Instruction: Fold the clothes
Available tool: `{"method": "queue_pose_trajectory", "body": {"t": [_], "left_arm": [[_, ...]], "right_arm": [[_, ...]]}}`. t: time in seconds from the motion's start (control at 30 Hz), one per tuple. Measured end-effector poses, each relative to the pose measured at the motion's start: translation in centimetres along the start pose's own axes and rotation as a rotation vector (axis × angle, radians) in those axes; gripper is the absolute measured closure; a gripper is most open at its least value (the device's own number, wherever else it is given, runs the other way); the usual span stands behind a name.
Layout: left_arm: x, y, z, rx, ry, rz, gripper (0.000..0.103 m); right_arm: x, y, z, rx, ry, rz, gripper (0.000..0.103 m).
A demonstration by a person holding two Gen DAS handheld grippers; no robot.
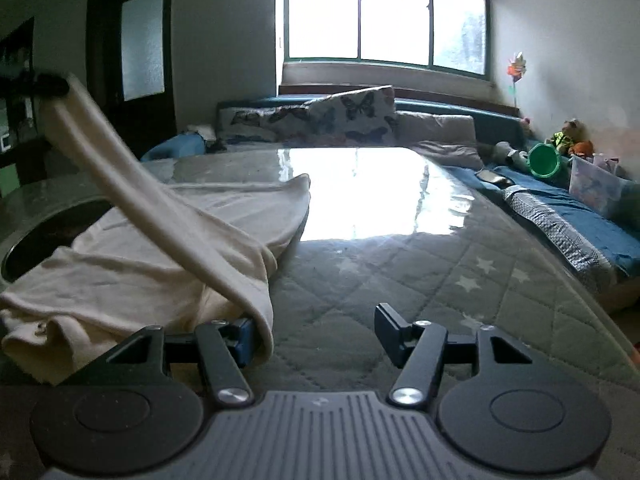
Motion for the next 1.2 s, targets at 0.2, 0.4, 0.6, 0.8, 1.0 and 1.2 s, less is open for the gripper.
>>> {"method": "queue_pose_trajectory", "body": {"t": [0.2, 0.4, 0.6, 0.8, 1.0, 1.2], "left_arm": [[0.8, -5.1, -1.7, 0.026, 0.049, -0.113, 0.097], [1.6, -8.0, -2.5, 0.021, 0.073, -0.182, 0.097], [1.9, -9.2, -3.0, 0.008, 0.085, -0.215, 0.096], [1.8, -10.3, -3.3, 0.016, 0.094, -0.242, 0.091], [0.9, -10.7, -4.3, -0.005, 0.111, -0.245, 0.076], [-0.1, -9.0, -4.5, -0.022, 0.139, -0.175, 0.079]], "right_arm": [[-0.3, -0.3, -0.5, -0.061, 0.027, -0.021, 0.038], [-0.9, 0.2, -1.3, -0.169, 0.049, -0.029, 0.032], [-1.3, 0.0, -2.1, -0.303, 0.044, -0.044, 0.03], [-2.3, 0.2, -1.5, -0.322, 0.102, -0.09, 0.03], [-3.5, 1.1, 0.1, -0.214, 0.181, -0.084, 0.03], [-1.4, 3.4, 1.1, -0.096, 0.205, -0.044, 0.048]]}}
Point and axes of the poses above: each gripper's, at about its wrist camera, not at the fingertips, and x roughly the way its jaws point, z to its right, y to its top, the point moved 2 cm from there along x, roughly the way its jaws point, and after that the axes turned 8 degrees about -x, right-handed, at the moved point
